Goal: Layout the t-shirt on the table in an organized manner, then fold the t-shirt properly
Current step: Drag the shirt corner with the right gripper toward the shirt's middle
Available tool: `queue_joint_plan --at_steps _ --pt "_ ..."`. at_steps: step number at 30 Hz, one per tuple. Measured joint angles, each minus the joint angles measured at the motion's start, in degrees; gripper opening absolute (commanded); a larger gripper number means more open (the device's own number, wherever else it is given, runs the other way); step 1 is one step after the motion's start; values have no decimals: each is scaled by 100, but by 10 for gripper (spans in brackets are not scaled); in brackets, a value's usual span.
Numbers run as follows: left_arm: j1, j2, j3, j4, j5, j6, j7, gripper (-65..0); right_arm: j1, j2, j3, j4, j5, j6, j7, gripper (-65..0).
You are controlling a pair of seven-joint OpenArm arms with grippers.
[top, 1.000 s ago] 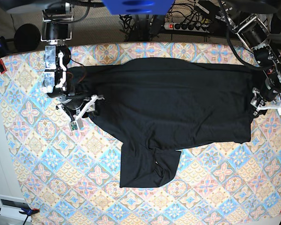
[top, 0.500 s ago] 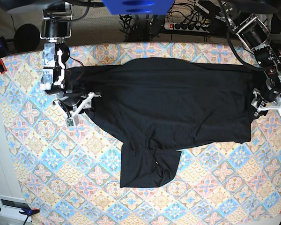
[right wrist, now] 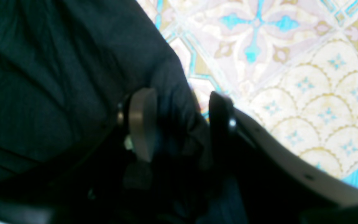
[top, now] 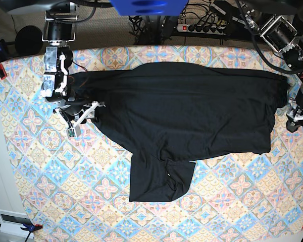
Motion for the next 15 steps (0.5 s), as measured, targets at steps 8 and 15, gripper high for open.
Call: queue_joint_plan --at_steps 8,15 --pt "2 44 17 -13 11 0 24 -361 -31 0 15 0 0 0 -2 -384" --pt "122 31 33 -9 11 -7 48 -360 -48 0 31 0 0 0 7 -384"
